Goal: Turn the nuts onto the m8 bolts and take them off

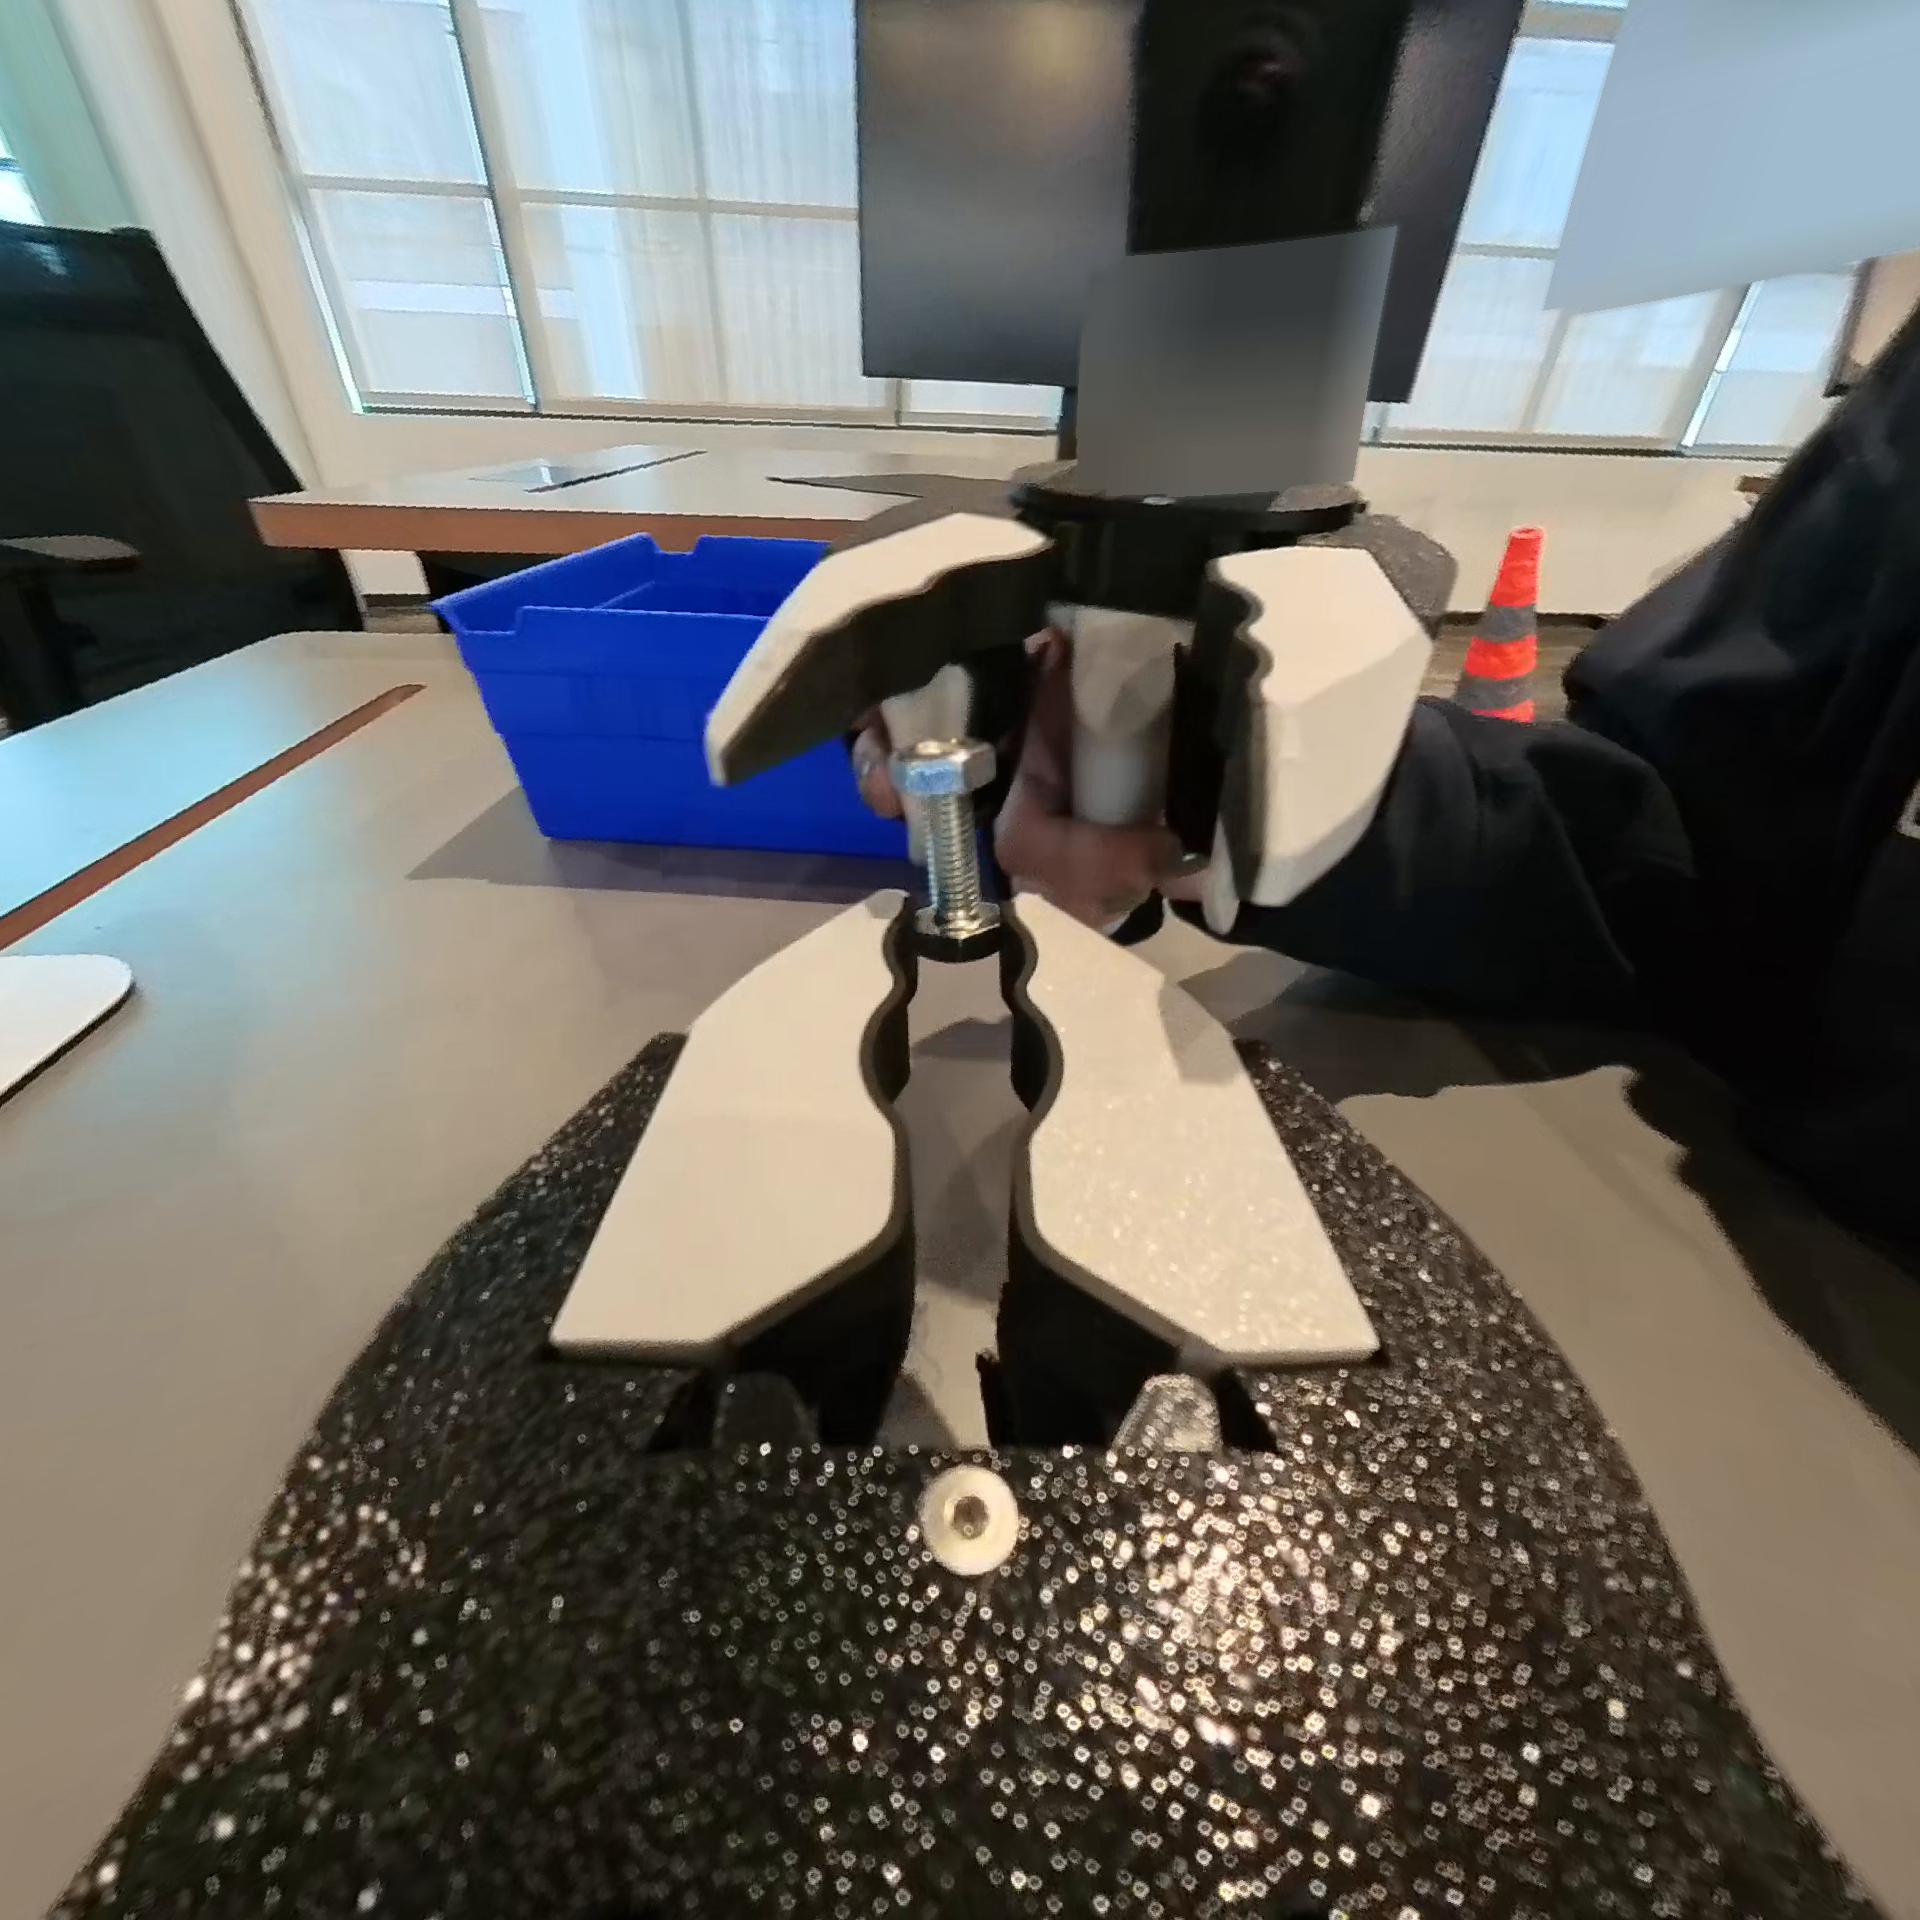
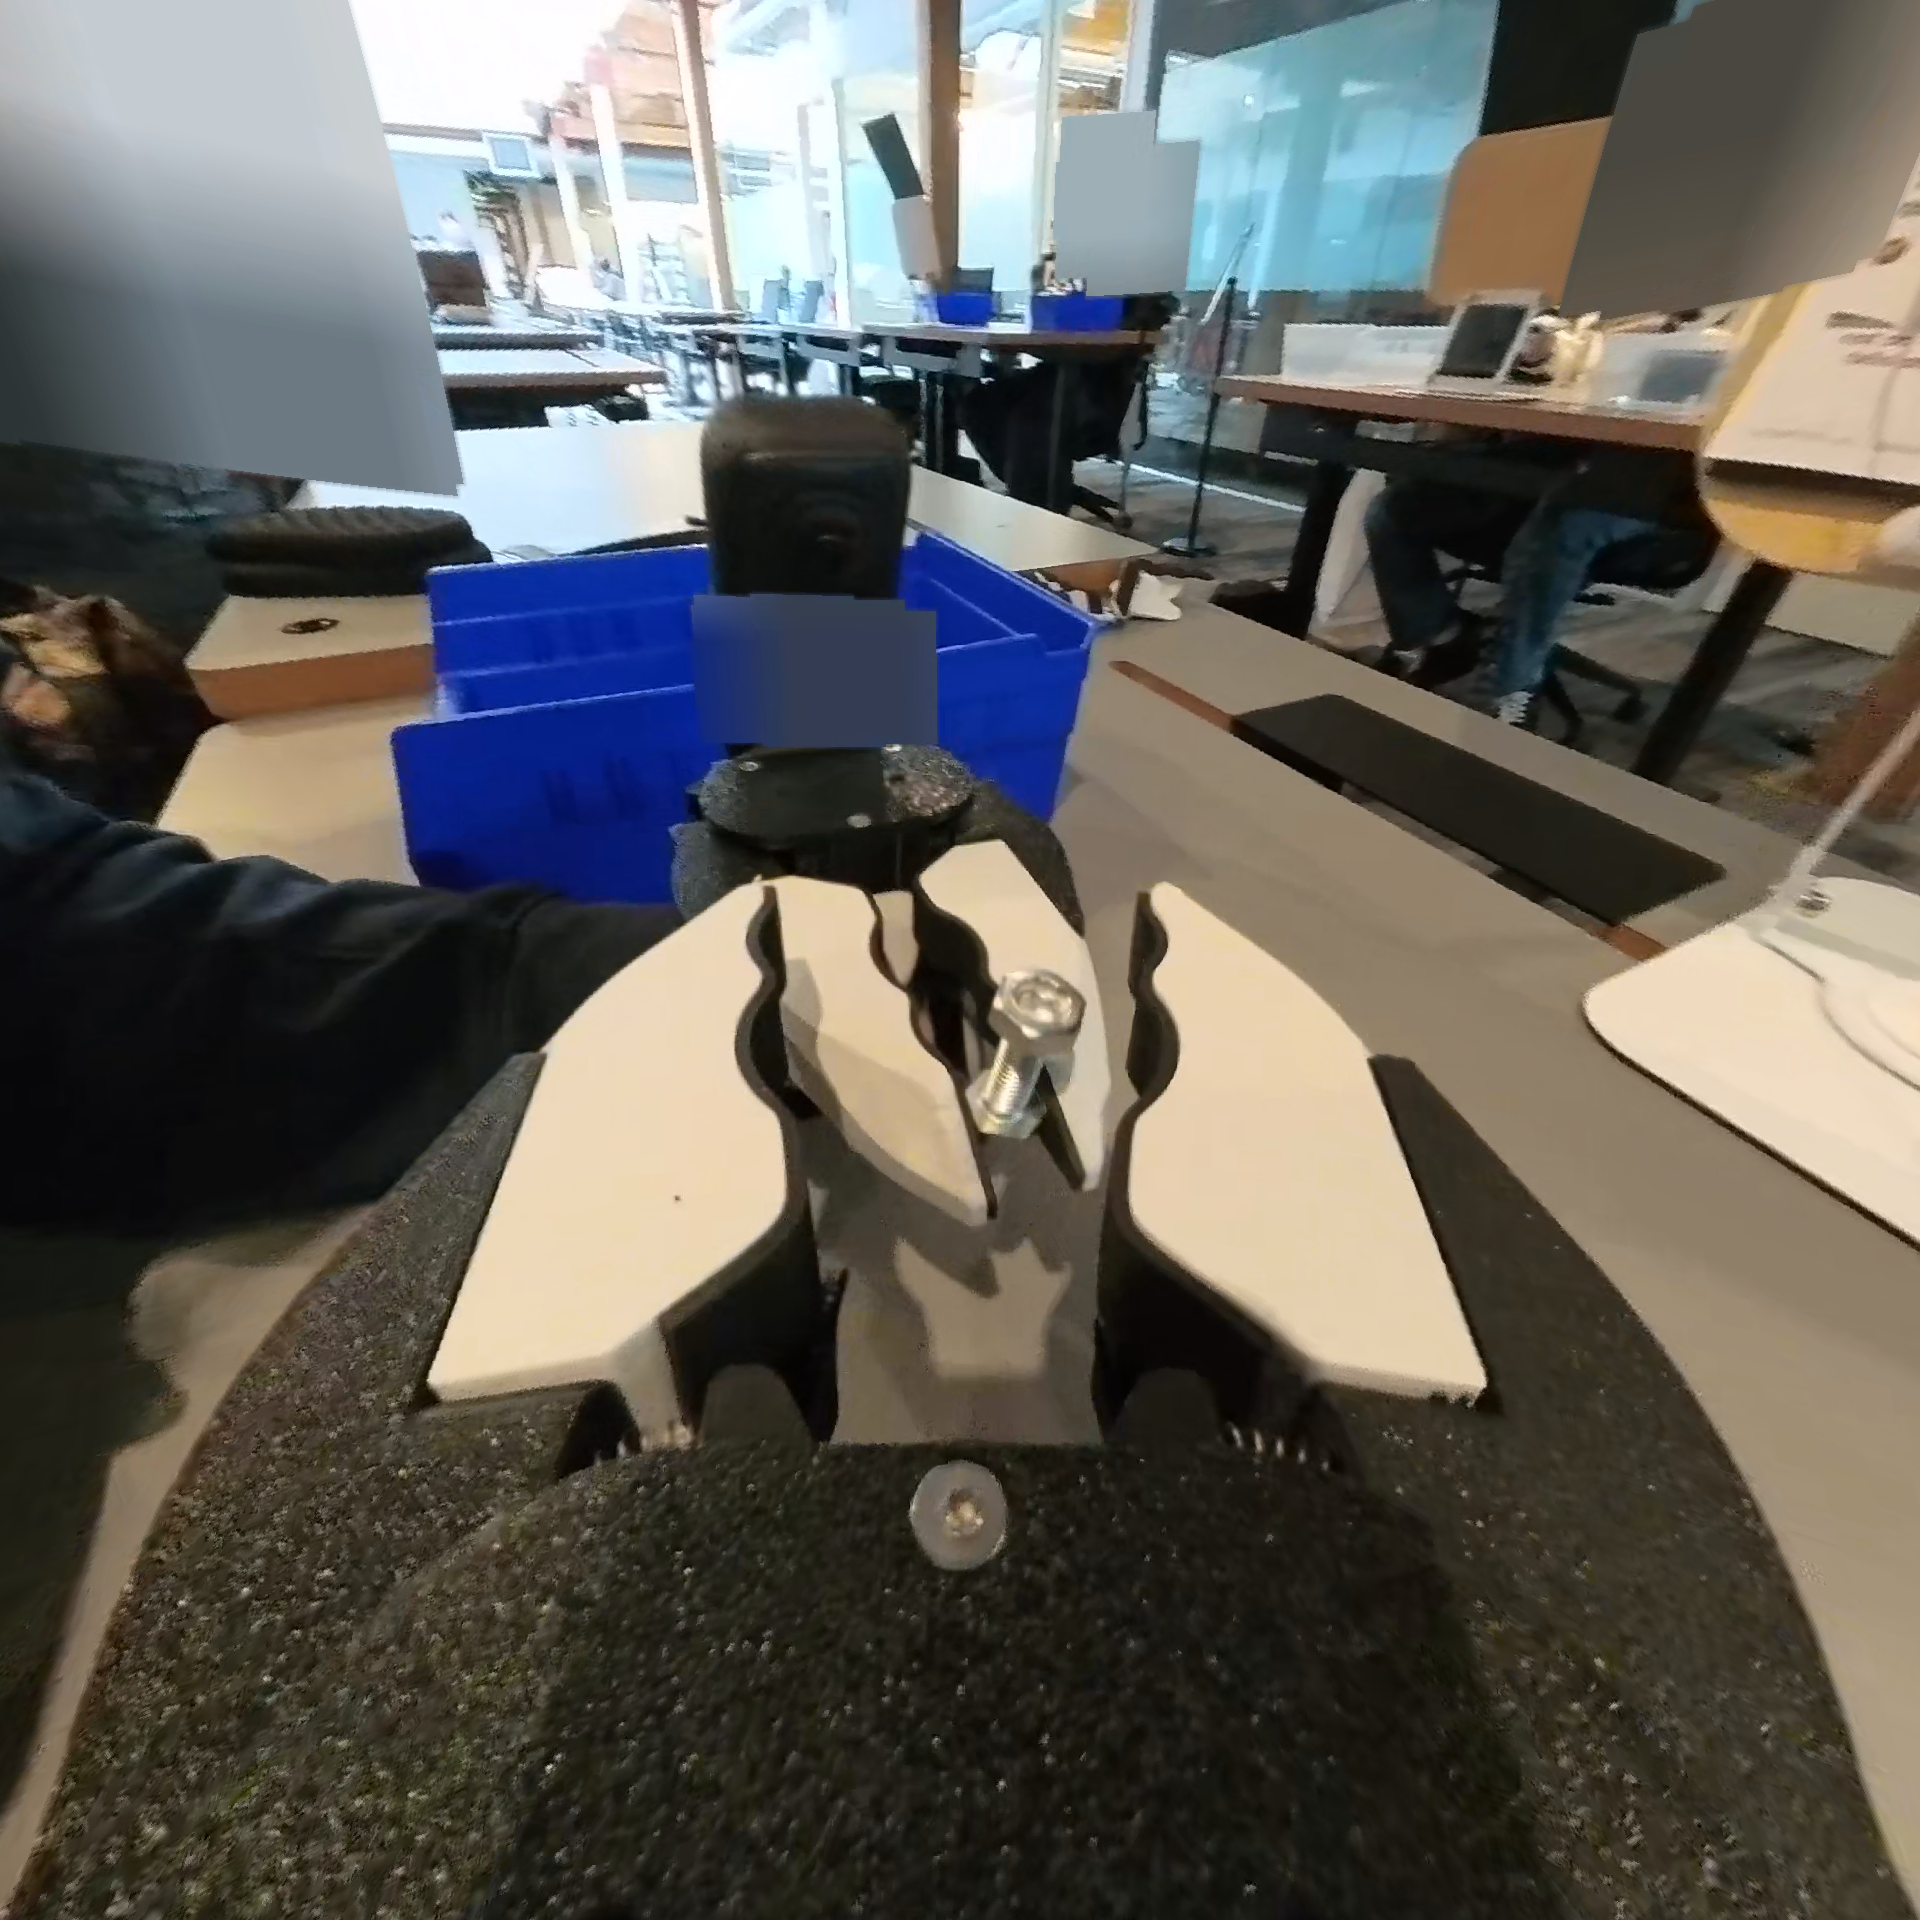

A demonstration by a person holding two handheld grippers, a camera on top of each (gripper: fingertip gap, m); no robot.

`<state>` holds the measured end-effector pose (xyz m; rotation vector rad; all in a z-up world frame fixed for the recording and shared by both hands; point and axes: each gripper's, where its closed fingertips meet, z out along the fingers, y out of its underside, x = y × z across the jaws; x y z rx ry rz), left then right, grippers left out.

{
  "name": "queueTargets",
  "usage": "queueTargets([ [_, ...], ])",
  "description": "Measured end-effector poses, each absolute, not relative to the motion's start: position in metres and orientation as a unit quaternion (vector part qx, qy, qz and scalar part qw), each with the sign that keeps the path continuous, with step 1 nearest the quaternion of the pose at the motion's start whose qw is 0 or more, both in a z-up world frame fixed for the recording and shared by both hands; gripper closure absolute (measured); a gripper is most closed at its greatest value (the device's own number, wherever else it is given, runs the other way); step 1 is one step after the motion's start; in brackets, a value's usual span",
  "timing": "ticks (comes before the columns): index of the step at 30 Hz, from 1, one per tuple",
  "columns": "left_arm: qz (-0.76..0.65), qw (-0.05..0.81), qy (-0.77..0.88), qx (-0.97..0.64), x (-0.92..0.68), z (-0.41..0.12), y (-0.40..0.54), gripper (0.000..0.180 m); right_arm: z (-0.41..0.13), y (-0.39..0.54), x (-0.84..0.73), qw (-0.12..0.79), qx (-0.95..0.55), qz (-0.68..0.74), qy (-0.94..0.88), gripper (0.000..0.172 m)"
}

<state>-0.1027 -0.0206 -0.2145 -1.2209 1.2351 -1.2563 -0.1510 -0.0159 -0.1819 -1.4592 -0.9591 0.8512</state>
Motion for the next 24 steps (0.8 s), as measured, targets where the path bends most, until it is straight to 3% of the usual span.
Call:
queueTargets([
  [7,-0.527,0.472,0.512,-0.487,-0.104,-0.213,-0.025,0.166,-0.188,-0.029,-0.148,0.529,-0.615,0.390,-0.435,0.116],
  [9,-0.531,0.477,0.506,-0.484,-0.106,-0.211,-0.025,0.166,-0.189,-0.035,-0.131,0.525,-0.616,0.388,-0.442,0.123],
  [10,-0.536,0.478,0.499,-0.485,-0.107,-0.209,-0.023,0.166,-0.187,-0.040,-0.124,0.523,-0.607,0.397,-0.448,0.136],
  [12,-0.547,0.479,0.488,-0.484,-0.109,-0.206,-0.020,0.166,-0.178,-0.038,-0.114,0.539,-0.600,0.405,-0.431,0.134],
  [17,-0.547,0.466,0.503,-0.480,-0.106,-0.209,-0.026,0.166,-0.176,-0.024,-0.132,0.551,-0.601,0.399,-0.420,0.109],
  [24,-0.545,0.458,0.513,-0.479,-0.103,-0.211,-0.029,0.166,-0.186,-0.033,-0.159,0.521,-0.590,0.413,-0.459,0.109],
])
